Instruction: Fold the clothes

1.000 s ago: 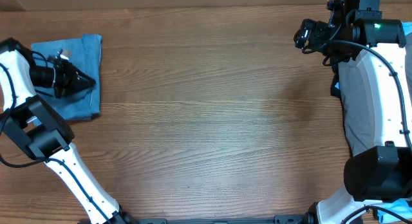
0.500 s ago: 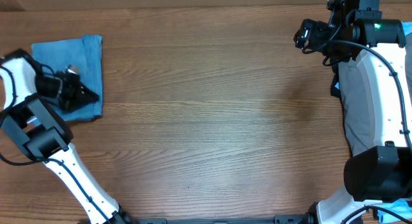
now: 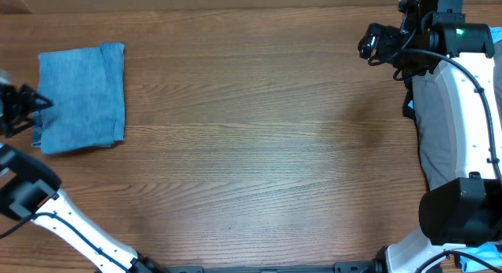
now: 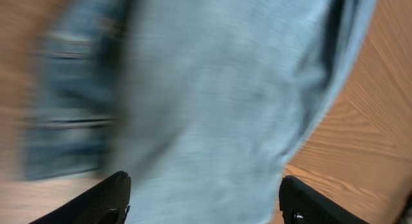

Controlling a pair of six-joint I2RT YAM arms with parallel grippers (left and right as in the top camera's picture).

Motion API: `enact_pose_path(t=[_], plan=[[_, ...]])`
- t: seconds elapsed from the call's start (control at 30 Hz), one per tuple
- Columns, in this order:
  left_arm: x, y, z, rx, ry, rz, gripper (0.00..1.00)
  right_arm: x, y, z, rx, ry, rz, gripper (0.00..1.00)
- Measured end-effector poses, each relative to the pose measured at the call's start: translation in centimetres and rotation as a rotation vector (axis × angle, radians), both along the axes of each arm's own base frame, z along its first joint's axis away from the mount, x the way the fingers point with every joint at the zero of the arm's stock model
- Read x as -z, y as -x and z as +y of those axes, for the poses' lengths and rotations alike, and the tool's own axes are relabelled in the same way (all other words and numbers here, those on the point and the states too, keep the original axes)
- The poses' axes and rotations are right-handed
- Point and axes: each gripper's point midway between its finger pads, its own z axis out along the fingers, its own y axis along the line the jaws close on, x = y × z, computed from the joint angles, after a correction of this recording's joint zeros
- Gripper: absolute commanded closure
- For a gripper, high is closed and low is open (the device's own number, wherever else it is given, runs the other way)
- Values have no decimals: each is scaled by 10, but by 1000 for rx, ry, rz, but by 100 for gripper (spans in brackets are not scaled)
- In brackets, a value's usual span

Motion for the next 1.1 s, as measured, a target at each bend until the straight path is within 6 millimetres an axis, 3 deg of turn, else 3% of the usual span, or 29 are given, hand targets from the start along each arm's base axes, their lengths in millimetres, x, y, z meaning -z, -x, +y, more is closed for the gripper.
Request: enact_pose_path(t=[0.13, 0.37, 0.5, 0.53, 0.6, 0.67, 0.7, 0.77, 0.97, 1.03, 1.1], plan=[[6, 4, 20, -5, -45, -26, 20, 0, 0, 0, 0, -1, 0, 0], [45, -1, 4, 53, -17, -2, 25, 0, 0, 0, 0, -1, 0, 0], [53, 0, 2, 64, -9, 2, 25, 0, 0, 0, 0, 0, 0, 0], [53, 0, 2, 65, -10, 0, 29, 0, 0, 0, 0, 0, 0, 0], [53, -1, 2, 66, -10, -3, 47, 0, 0, 0, 0, 0, 0, 0], [53, -1, 2, 64, -8, -4, 58, 0, 0, 0, 0, 0, -1, 0], [53, -1, 2, 74, -12, -9, 58, 0, 0, 0, 0, 0, 0, 0], [53, -1, 2, 74, -11, -8, 49, 0, 0, 0, 0, 0, 0, 0], [57, 3, 1, 75, -12, 11, 49, 0, 0, 0, 0, -1, 0, 0], [64, 3, 1, 75, -12, 13, 52, 0, 0, 0, 0, 0, 0, 0], [71, 6, -1, 72, -3, 29, 65, 0, 0, 0, 0, -1, 0, 0]])
